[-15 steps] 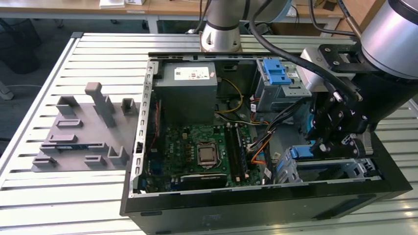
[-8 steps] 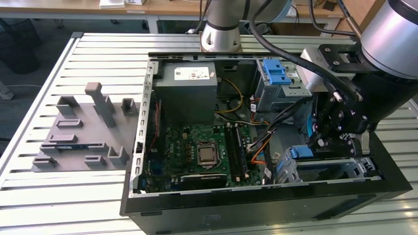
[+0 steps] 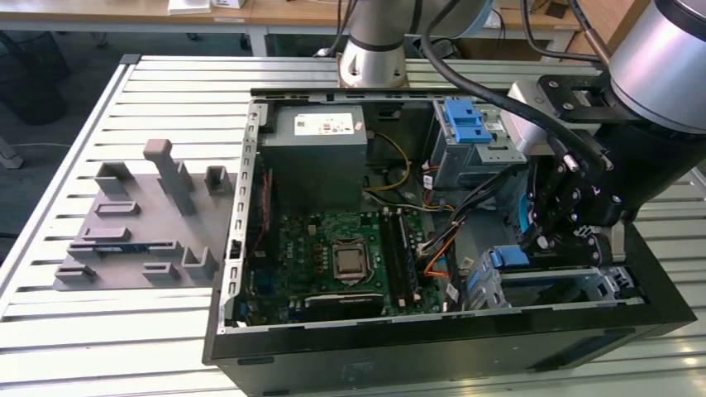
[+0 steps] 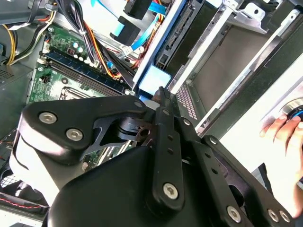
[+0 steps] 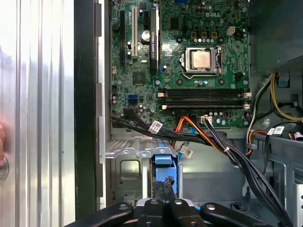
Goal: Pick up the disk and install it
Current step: 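Insert the first disk wire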
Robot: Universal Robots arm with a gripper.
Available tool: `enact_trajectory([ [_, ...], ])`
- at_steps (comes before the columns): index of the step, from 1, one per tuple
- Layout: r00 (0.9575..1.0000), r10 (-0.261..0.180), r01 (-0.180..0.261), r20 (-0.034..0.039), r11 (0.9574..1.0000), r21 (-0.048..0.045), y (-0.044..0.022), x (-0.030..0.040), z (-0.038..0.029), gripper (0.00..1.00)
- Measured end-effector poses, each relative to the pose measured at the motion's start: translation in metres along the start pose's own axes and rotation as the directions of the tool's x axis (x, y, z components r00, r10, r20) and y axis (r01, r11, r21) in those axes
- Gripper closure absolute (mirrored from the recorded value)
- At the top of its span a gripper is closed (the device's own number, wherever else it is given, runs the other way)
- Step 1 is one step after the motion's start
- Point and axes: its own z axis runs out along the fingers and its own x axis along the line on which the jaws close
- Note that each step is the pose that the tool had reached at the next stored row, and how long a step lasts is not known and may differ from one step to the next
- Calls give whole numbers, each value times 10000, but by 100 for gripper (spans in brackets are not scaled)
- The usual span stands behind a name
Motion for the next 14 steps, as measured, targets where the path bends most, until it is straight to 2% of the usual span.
enact_trajectory([
  [7,10000,0,0,-12,10000,0,-2,0,0,89],
  [9,10000,0,0,-12,10000,0,-20,-1,0,89],
  [11,10000,0,0,-13,10000,-1,-67,-1,-1,89],
  [14,10000,1,-1,-12,10000,-4,-188,-5,-1,89],
])
